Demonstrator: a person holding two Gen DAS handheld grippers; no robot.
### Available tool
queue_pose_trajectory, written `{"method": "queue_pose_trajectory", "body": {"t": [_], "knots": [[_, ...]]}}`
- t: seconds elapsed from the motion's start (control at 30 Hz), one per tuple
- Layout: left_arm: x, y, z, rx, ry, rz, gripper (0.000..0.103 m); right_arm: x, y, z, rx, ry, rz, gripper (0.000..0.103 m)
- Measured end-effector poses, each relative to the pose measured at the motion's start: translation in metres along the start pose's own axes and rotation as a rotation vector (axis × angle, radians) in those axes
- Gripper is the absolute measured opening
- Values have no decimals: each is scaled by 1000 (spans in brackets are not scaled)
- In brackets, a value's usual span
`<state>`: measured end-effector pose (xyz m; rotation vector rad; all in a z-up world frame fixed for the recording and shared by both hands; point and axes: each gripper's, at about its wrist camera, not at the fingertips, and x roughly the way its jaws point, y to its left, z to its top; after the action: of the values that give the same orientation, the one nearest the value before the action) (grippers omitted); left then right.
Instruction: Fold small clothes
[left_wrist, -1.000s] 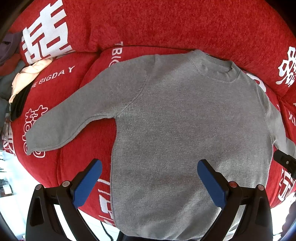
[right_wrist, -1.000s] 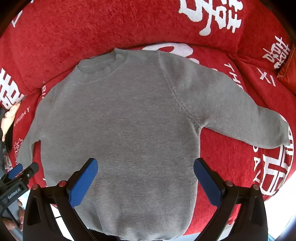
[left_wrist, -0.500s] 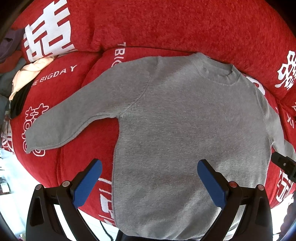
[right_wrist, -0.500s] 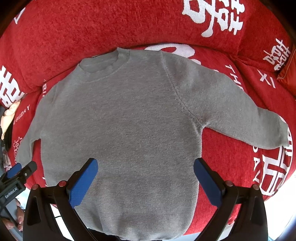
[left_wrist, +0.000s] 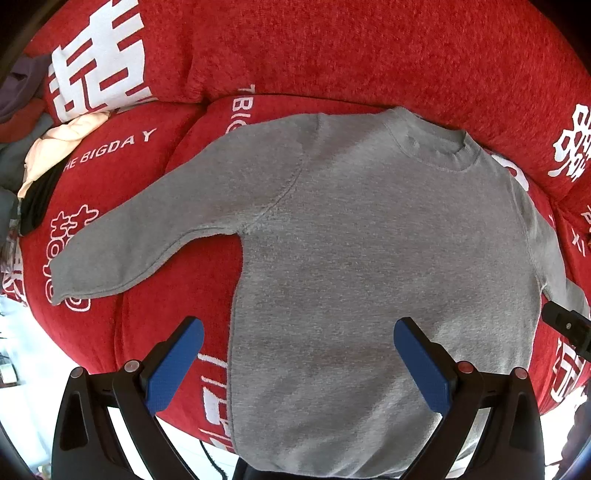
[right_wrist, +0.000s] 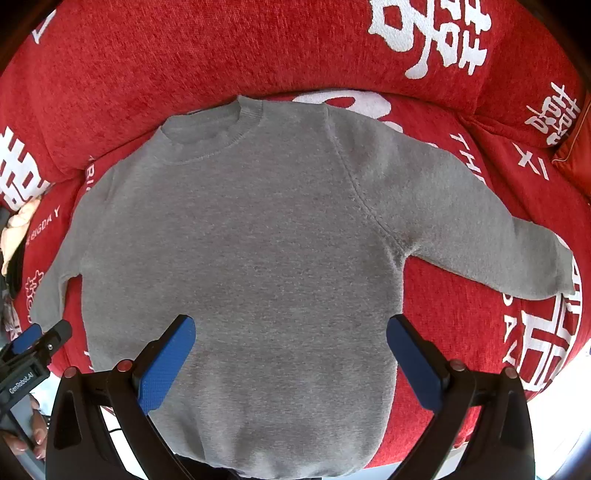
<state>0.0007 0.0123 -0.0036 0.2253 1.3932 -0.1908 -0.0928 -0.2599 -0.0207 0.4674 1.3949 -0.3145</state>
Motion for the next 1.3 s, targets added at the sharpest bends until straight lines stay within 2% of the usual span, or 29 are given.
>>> {"method": "queue_pose_trajectory", "body": {"t": [0.37,0.6,0.87,1.17,1.3], "knots": [[1,9,0,-13,-1,-4,103,0,12,-2,-15,31,21,103],[5,33,-2,-56,12,-20,103,0,27,-3,-43,29,31,103],[12,73,-11,-123,12,-1,103,5,71,-10,-105,15,57,103],[23,123,-24,-216,36,14,103,19,128,-24,-194,69,75,103],[31,143,-26,-252,30,-7,103,24,147,-29,-228,74,69,103]]}}
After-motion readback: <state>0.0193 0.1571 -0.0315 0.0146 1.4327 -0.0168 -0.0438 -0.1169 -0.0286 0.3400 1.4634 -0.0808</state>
